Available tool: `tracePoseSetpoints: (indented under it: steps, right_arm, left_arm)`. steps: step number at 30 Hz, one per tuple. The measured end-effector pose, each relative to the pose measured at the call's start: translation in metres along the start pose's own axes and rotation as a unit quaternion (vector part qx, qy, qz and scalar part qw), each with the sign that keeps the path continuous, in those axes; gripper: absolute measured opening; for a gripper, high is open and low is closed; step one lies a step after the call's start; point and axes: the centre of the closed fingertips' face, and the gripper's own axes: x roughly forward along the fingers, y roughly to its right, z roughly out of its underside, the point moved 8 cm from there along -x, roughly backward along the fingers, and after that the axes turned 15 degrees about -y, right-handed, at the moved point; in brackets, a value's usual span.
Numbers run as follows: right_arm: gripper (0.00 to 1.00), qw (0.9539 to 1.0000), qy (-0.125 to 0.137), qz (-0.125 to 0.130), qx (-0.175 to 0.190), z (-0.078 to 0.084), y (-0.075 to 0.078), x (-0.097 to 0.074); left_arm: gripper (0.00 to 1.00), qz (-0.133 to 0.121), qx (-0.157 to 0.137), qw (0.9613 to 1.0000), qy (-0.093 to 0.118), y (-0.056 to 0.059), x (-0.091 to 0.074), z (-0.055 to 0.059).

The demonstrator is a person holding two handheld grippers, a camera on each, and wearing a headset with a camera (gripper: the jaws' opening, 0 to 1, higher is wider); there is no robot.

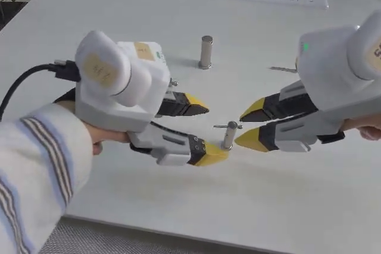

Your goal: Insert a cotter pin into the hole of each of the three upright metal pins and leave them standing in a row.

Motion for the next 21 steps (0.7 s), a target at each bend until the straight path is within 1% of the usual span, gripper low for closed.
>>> tracePoseSetpoints:
  steps: [3, 7, 9, 12, 15, 18, 19, 20, 21]
  right_arm:
    - [0.17, 1.0, 0.0, 0.0, 0.002, -0.002, -0.001, 0.002]
    - [0.16, 1.0, 0.003, -0.004, 0.006, -0.005, -0.003, 0.005]
    - [0.16, 1.0, 0.002, -0.005, 0.007, -0.006, -0.003, 0.008]
    - [0.15, 1.0, -0.003, -0.005, 0.004, -0.006, -0.003, 0.011]
    - [0.14, 1.0, -0.006, -0.006, 0.003, -0.007, -0.004, 0.013]
    - [0.13, 0.9999, -0.011, -0.005, 0.002, -0.006, -0.004, 0.018]
    - [0.13, 0.9999, -0.013, -0.005, 0.001, -0.006, -0.004, 0.019]
    - [0.13, 0.9999, -0.015, -0.005, -0.001, -0.006, -0.004, 0.02]
    - [0.12, 0.9999, -0.016, -0.006, -0.003, -0.006, -0.005, 0.021]
  left_arm:
    - [0.54, -0.002, -0.021, 0.9996, 0.017, 0.004, -0.011, 0.008]
    - [0.66, -0.013, -0.042, 0.9986, 0.028, 0.006, -0.025, 0.02]
    - [0.71, -0.025, -0.052, 0.9978, 0.033, 0.006, -0.032, 0.026]
    - [0.74, -0.027, -0.058, 0.9972, 0.039, 0.009, -0.039, 0.031]
    - [0.84, -0.028, -0.074, 0.9956, 0.049, 0.014, -0.046, 0.036]
    - [0.89, -0.032, -0.086, 0.9943, 0.054, 0.017, -0.05, 0.04]
    - [0.9, -0.027, -0.1, 0.9926, 0.063, 0.018, -0.051, 0.041]
    - [0.91, -0.029, -0.111, 0.9908, 0.072, 0.018, -0.052, 0.041]
    - [0.93, -0.037, -0.113, 0.9891, 0.087, 0.018, -0.053, 0.041]
